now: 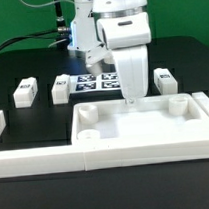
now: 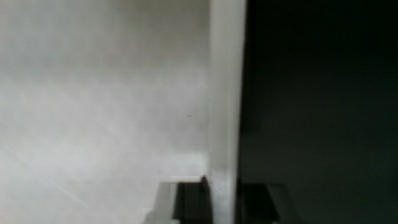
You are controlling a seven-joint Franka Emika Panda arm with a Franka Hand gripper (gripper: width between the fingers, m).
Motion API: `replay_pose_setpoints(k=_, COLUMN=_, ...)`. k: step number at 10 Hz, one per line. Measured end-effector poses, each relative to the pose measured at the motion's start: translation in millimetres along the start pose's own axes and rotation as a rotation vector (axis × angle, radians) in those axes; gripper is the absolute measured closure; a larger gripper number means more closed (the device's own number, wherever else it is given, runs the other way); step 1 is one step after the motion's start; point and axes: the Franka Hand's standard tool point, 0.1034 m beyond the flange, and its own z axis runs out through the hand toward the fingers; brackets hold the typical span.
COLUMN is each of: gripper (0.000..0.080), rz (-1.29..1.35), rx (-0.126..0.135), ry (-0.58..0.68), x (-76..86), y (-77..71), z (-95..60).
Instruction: Assemble desk
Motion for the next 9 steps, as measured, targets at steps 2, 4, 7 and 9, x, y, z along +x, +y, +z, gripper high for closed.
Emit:
replay_pose_setpoints(k=2, gripper=0.0745, rz=0.004, rx=0.0, ry=0.0, x=-1.7, y=-0.6, z=0.0)
replay_pose_setpoints(k=4, gripper=0.0554, rz=0.004, rx=0.0, ry=0.0, x=-1.9, y=-0.7, z=0.3)
replay_pose_setpoints(k=7, gripper=0.0231, rz=0.004, rx=0.0, ry=0.0, x=-2.2, y=-0.7, z=0.3)
replay_pose_setpoints(k=9, gripper=0.0168, rz=0.005, rx=0.0, ry=0.0, x=-2.2, y=-0.7, z=0.3)
